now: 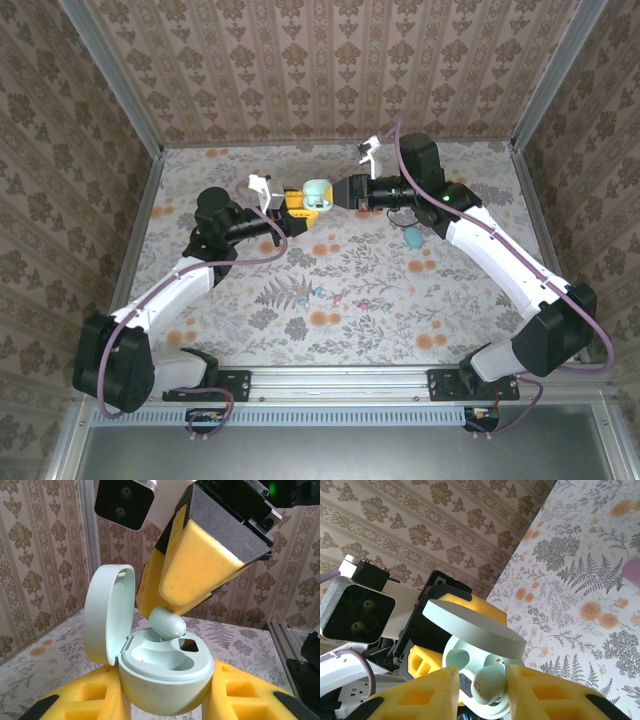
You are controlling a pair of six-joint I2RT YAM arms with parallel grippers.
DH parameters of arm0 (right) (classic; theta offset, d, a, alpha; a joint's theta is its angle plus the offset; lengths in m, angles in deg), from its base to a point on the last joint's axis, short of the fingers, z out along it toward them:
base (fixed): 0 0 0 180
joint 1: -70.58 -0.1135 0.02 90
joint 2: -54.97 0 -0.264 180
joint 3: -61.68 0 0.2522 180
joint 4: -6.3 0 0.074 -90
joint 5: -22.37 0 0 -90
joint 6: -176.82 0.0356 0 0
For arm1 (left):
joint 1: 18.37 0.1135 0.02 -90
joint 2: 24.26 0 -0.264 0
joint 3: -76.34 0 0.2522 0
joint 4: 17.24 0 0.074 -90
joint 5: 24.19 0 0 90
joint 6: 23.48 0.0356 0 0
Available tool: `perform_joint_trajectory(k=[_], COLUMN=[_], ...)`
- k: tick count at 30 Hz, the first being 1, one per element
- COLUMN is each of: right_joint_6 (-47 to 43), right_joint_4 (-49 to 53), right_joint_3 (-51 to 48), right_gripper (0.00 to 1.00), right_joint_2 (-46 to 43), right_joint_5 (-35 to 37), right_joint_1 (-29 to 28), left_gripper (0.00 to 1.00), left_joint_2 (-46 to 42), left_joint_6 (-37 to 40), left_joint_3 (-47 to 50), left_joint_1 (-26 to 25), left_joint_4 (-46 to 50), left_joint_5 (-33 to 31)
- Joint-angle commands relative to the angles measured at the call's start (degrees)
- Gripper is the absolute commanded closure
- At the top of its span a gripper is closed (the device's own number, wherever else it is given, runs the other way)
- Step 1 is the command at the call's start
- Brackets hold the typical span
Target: Insert the wireless bluetooth earbuds into the charging case
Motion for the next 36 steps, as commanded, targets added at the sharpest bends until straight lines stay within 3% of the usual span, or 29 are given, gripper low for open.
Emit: perform_joint_trajectory(k=[1, 15, 24, 30, 36], right_joint_6=[0.32, 2.95, 2.16, 1.45, 1.79], right_joint_4=[1.63, 1.5, 3.68, 9.79, 25.33], right_joint_3=[1.95, 3.01, 2.88, -3.86, -13.45], right_gripper=[0.67, 0.72, 0.67, 0.65, 0.66], right_joint_2=[0.07, 0.62, -1.76, -12.14, -18.62], right_joint_5=[0.95, 0.95, 3.28, 10.97, 26.55], right_joint_1=[-0.24, -0.48, -0.51, 1.87, 5.05], left_gripper=[0.69, 0.69, 0.7, 0.7, 0.7], left_joint_2=[-0.54, 0.08, -0.44, -0.98, -1.67], left_joint_6=[-0.34, 0.02, 0.36, 1.23, 1.24], left_joint_3=[-1.77, -1.94, -1.28, 0.13, 2.09], left_joint_1=[-0.24, -2.06, -2.01, -1.46, -1.16], left_joint_4=[-2.37, -2.05, -1.36, -1.03, -1.43], left_joint_5=[0.57, 0.46, -3.11, -6.69, -8.24])
